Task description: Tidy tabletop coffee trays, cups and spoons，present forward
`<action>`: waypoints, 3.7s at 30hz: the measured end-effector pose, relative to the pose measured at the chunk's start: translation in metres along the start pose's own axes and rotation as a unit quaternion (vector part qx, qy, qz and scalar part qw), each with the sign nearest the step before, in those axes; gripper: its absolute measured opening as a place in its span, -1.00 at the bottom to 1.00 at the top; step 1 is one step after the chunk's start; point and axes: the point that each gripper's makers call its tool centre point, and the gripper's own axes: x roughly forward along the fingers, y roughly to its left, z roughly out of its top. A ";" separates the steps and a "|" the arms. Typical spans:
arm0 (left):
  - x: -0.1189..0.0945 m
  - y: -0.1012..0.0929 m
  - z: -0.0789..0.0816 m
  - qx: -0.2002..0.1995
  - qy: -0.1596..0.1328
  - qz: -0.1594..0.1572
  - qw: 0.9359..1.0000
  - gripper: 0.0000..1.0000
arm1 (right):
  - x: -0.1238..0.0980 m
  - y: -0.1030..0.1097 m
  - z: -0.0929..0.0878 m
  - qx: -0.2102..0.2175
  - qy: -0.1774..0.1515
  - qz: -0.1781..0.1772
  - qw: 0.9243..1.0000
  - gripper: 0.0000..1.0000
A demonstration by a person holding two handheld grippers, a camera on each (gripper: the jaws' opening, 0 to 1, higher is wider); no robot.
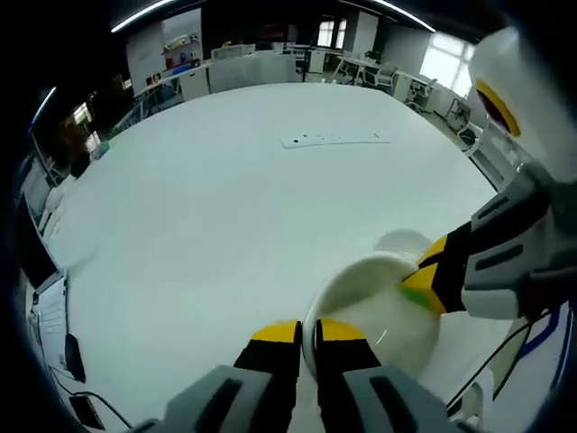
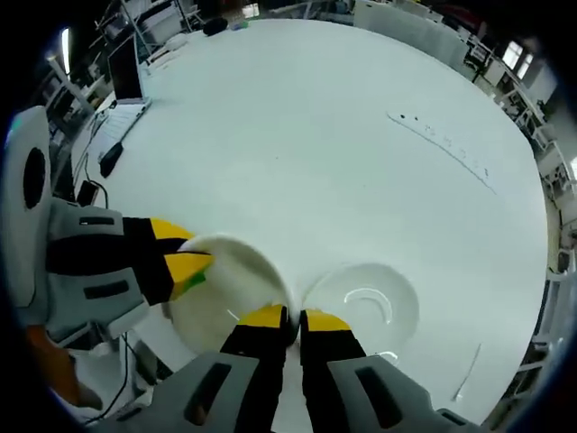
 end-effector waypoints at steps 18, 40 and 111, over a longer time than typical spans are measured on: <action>0.032 -0.073 0.022 0.054 0.017 -0.031 0.998 -0.85 | -0.006 -0.071 -0.044 0.053 0.013 -0.008 0.998 -0.88; 0.069 -0.098 0.026 0.080 0.016 -0.027 0.996 -0.85 | 0.022 -0.111 -0.059 0.102 0.025 0.011 0.994 -0.88; -0.109 -0.034 0.035 0.069 -0.403 -0.052 0.911 -0.83 | -0.222 -0.109 -0.094 0.006 -0.551 0.040 0.834 -0.53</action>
